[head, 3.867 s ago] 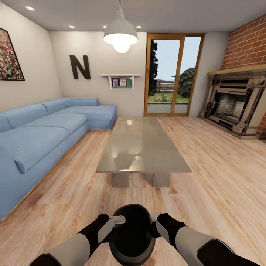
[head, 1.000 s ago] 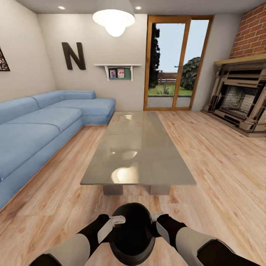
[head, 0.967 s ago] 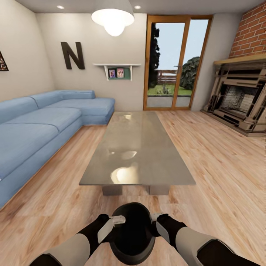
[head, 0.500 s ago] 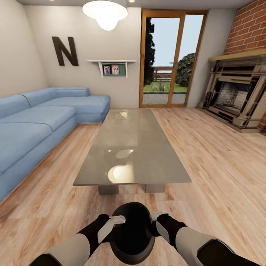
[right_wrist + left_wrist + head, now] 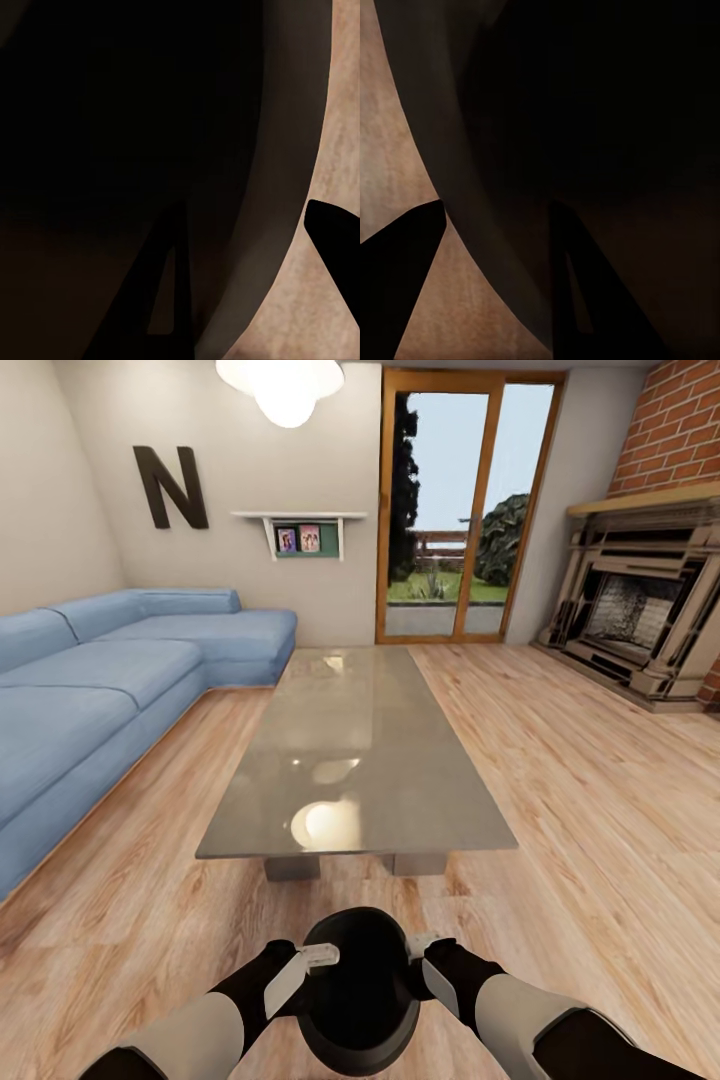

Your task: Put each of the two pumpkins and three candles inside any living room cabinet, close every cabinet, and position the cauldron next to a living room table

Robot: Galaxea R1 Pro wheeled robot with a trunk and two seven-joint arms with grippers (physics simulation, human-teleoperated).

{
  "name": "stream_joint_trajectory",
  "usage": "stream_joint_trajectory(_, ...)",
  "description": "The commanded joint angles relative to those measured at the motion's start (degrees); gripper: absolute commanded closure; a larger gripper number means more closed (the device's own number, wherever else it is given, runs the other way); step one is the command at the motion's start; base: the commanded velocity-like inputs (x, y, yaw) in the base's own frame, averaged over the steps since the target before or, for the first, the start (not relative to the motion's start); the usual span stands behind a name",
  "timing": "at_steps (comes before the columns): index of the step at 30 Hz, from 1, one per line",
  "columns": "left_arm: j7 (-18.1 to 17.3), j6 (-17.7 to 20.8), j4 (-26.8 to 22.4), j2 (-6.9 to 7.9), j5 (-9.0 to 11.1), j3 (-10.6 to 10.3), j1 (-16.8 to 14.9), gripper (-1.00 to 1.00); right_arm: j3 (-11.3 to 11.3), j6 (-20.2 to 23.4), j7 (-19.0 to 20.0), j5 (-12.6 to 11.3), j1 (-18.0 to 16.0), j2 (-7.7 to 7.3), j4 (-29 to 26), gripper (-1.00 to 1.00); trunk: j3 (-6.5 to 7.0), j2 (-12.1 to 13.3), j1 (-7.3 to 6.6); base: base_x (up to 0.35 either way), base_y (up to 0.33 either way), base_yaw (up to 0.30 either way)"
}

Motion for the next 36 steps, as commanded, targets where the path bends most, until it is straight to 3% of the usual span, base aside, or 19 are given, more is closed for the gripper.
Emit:
stream_joint_trajectory(1,0.37,0.05,-0.12,0.01,1.42,-0.18,-0.01,1.00,-1.86,0.33,1.03,-1.82,-0.04,0.02,-0.62,1.00,-0.06,-0.03,-0.02,0.000,0.000,0.000)
stream_joint_trajectory(36,0.37,0.04,-0.12,0.01,1.43,-0.22,-0.07,1.00,-1.86,0.33,1.20,-1.90,-0.04,0.02,-0.62,1.00,-1.75,-0.03,-0.02,0.000,0.000,0.061)
